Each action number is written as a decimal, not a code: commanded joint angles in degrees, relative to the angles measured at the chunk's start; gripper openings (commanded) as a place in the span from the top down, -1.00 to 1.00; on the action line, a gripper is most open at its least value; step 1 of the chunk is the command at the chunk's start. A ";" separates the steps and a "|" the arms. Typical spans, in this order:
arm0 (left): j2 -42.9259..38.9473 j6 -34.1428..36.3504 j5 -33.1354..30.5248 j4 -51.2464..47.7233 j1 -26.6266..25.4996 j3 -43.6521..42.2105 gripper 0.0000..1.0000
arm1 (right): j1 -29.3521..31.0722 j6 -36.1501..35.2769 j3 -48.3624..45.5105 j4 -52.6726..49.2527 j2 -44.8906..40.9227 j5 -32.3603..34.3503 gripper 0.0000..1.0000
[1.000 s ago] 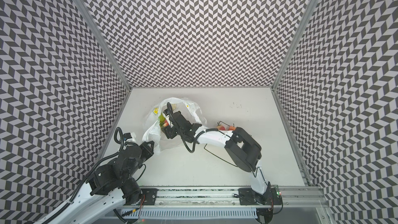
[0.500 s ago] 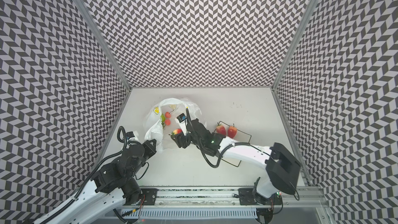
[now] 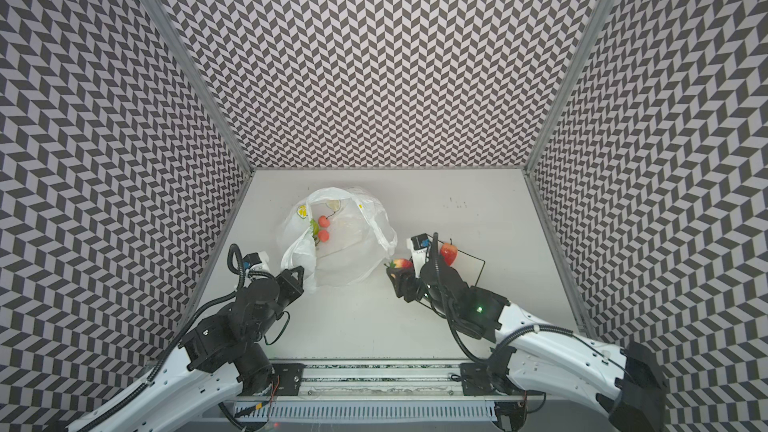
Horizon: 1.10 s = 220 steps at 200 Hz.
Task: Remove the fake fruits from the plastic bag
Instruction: 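Lift the strawberry out of the bag toward the tray with the right gripper, then lower the strawberry onto the tray and open the right gripper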
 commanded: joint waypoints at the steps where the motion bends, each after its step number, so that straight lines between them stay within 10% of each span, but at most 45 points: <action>1: -0.35 0.33 -0.87 1.17 -0.26 -0.78 1.00 | -4.15 8.29 -5.35 1.47 -1.86 3.86 0.35; 147: -2.05 0.92 -0.79 0.02 -0.28 -0.40 1.00 | -13.18 16.98 -7.19 31.56 30.50 -1.40 0.28; 220: -3.42 0.86 -0.46 -1.27 -0.31 -0.33 1.00 | -13.26 18.93 -7.00 31.89 32.92 -2.36 -0.38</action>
